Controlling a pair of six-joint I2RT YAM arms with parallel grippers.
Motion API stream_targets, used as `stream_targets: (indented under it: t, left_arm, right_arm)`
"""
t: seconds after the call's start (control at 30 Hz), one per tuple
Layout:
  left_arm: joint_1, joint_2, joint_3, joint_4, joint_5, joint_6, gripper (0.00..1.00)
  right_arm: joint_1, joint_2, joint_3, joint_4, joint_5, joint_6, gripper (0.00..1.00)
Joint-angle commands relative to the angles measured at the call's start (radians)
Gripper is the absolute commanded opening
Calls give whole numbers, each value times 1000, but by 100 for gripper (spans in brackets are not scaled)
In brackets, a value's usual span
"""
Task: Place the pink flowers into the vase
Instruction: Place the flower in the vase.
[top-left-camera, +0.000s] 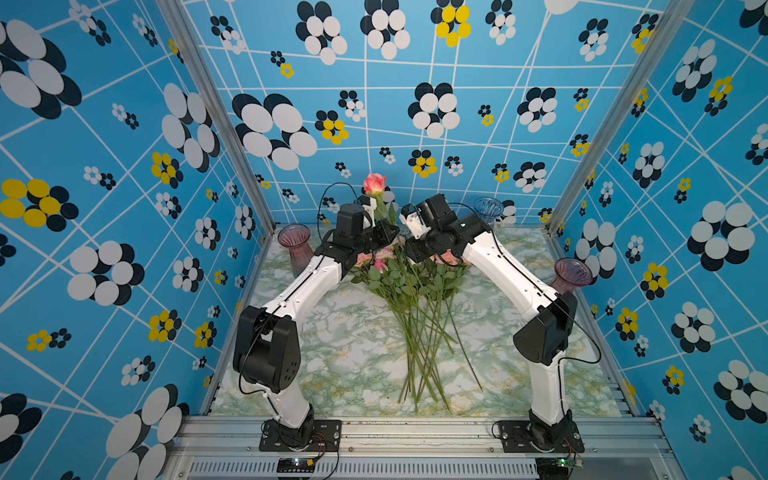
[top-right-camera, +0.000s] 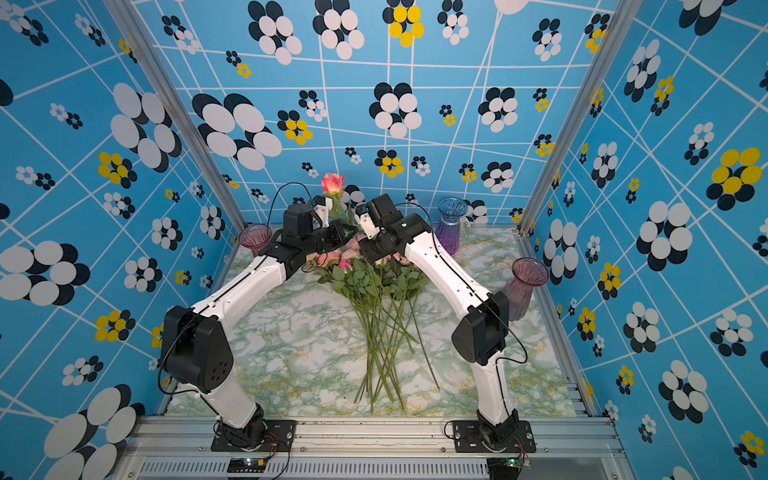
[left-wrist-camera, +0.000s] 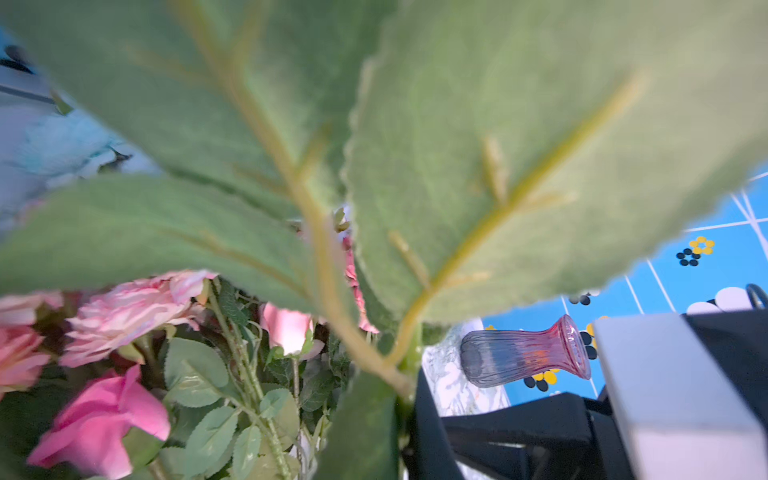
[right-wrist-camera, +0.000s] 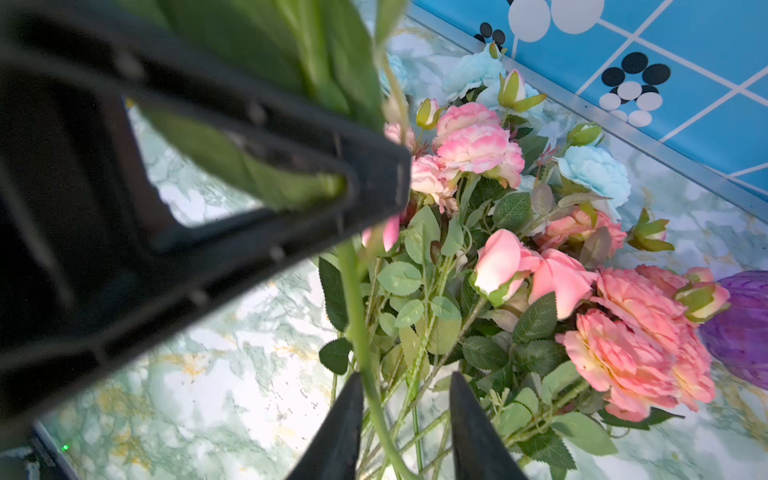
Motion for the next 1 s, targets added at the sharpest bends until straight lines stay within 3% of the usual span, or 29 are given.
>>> stream_targets:
  t: [0.0,0.3,0.57,0.97]
  left_arm:
    - [32,-64,62,-82,-46,102,0]
    - [97,-148,280,-256,-157,313,0]
    - [162,-218,475,-352,-334,517,0]
    - [520,-275,516,-268,-330,535,0]
  right_arm:
    - [-20,-109,-51,7,12,3,50]
    - [-37,-234,-211,67,35,3,99]
    - [-36,-223,-250,89,-21,29,99]
    - [-36,-232,-288,101,-55,47,99]
